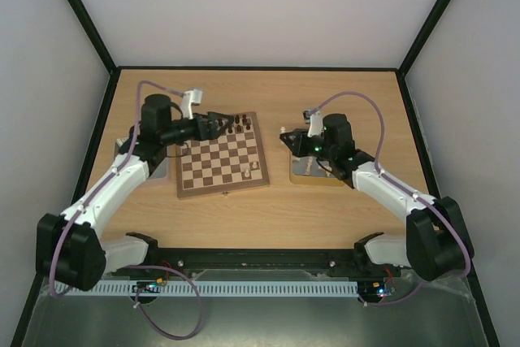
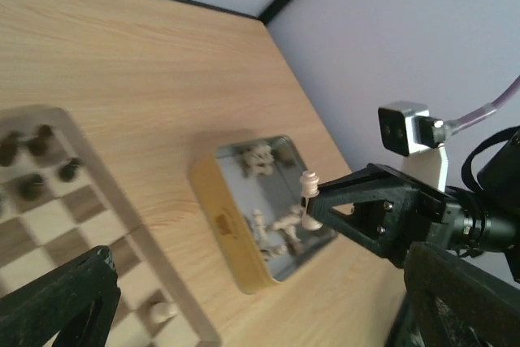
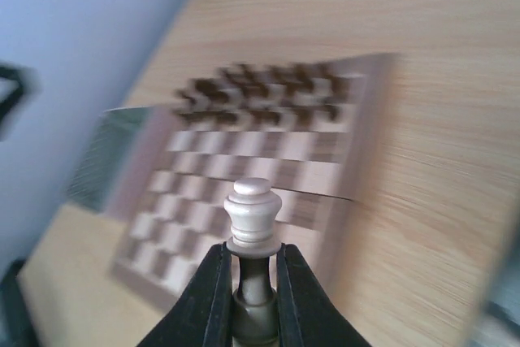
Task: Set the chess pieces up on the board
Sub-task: Place the chess piece on the chessboard.
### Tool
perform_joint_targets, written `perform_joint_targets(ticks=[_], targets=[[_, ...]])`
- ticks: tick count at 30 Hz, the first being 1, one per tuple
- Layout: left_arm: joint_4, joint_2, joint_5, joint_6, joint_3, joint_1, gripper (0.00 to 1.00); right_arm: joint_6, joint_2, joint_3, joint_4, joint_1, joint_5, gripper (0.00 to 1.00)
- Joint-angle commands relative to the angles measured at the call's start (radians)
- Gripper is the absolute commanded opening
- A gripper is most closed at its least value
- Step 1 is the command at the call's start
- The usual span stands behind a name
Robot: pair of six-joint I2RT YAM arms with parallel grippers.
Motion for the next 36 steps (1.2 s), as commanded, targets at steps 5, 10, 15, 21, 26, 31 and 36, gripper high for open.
perform_joint_targets(ticks=[5, 10, 15, 21, 26, 31, 36], targets=[[-0.022, 0.190, 0.146, -0.116, 0.149, -0.151, 0.89, -0.056, -0.054, -0.008, 0.236, 0.087, -0.375, 0.08], [-0.011, 0.221, 0.217, -0.153, 0.168, -0.162, 0.81, -0.100, -0.053, 0.002, 0.202, 0.112, -0.402, 0.08], [-0.022, 0.262, 0.283, -0.131, 0.179, -0.199, 0.71, -0.108, -0.040, 0.009, 0.190, 0.119, -0.397, 0.08], [-0.073, 0.299, 0.300, -0.082, 0.213, -0.241, 0.59, -0.120, -0.029, 0.020, 0.166, 0.124, -0.399, 0.08], [-0.104, 0.322, 0.326, -0.058, 0.224, -0.246, 0.45, -0.126, -0.019, 0.027, 0.154, 0.125, -0.396, 0.08], [-0.119, 0.330, 0.356, -0.034, 0.229, -0.255, 0.31, -0.128, -0.009, 0.033, 0.143, 0.126, -0.383, 0.07], [-0.133, 0.335, 0.357, -0.016, 0.230, -0.256, 0.20, -0.128, -0.003, 0.036, 0.136, 0.126, -0.382, 0.07]])
